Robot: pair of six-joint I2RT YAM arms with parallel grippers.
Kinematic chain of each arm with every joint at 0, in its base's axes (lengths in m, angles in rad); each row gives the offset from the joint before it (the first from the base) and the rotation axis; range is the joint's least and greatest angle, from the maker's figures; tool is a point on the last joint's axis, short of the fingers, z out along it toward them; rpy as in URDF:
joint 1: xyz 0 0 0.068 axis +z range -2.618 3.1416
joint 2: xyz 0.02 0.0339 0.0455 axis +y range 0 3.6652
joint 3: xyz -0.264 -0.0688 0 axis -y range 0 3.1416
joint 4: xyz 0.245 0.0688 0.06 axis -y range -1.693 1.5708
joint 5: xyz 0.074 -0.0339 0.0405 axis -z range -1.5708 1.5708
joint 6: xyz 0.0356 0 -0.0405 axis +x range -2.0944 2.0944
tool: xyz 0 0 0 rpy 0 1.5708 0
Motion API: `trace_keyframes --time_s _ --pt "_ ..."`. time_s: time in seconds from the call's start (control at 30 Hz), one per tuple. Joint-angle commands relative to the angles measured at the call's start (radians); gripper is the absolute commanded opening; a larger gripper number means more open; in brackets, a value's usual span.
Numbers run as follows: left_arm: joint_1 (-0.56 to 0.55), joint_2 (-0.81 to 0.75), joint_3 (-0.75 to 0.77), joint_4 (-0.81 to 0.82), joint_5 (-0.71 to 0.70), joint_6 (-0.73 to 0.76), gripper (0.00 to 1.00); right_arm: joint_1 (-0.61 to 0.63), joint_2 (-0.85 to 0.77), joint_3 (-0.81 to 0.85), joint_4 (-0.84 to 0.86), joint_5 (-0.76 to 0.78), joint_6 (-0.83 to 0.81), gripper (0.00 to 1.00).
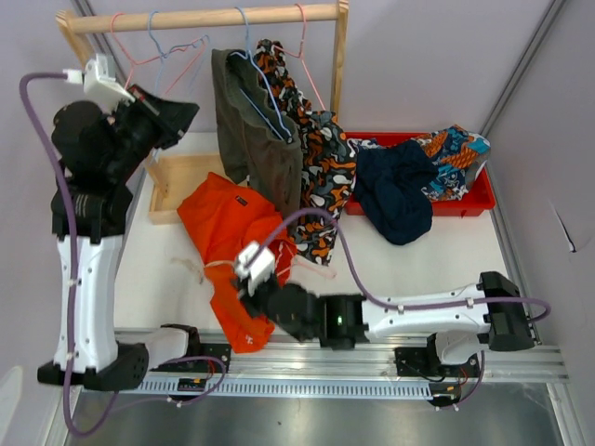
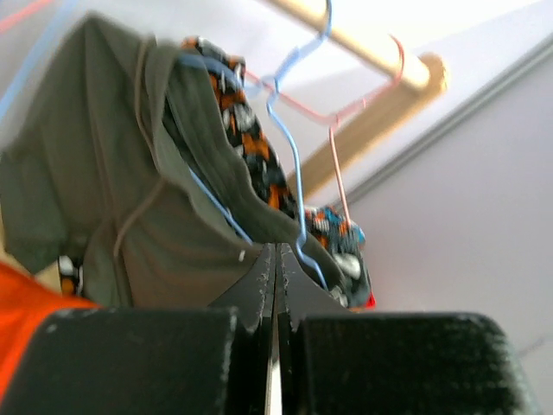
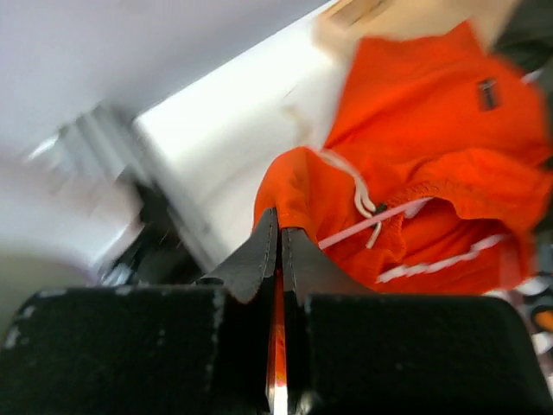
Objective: Remove the shorts from the hanger
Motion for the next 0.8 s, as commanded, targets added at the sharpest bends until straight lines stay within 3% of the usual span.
trace_keyframes --time_s 0.0,0.13,0.17,0.23,0.27,0.37,0.5,0.57,0.77 --pt "0.008 -0.169 -0.084 -0.022 0.044 -0.008 0.0 -0.144 0.004 0.152 0.067 -0.071 -0.067 0.0" --pt "0.008 -0.276 -0.179 -0.104 0.116 0.023 0.0 -0.212 -0.014 0.18 0.0 -0.106 -0.048 0.0" --pt "0.008 -0.296 -0.225 -0.117 0.133 0.033 0.05 -0.209 -0.031 0.154 0.001 -0.122 -0.023 0.0" --pt "0.006 -0.357 -0.361 -0.129 0.165 0.075 0.21 -0.168 -0.085 0.023 0.034 -0.129 0.034 0.0" --pt "0.006 -0.376 -0.399 -0.122 0.182 0.092 0.37 -0.148 -0.097 -0.026 0.048 -0.131 0.095 0.0" --pt "0.0 -0.396 -0.526 -0.126 0.257 0.145 0.52 -0.056 -0.094 -0.197 0.102 -0.123 0.196 0.0" --pt "-0.075 -0.339 -0.548 -0.201 0.224 0.243 0.53 0.079 0.042 -0.277 0.115 -0.168 0.233 0.0" --pt "-0.133 -0.31 -0.548 -0.226 0.19 0.276 0.53 0.157 0.102 -0.266 0.101 -0.174 0.232 0.0" --pt "-0.284 -0.232 -0.635 -0.215 0.196 0.311 0.54 0.237 0.281 -0.161 0.029 -0.137 0.235 0.0"
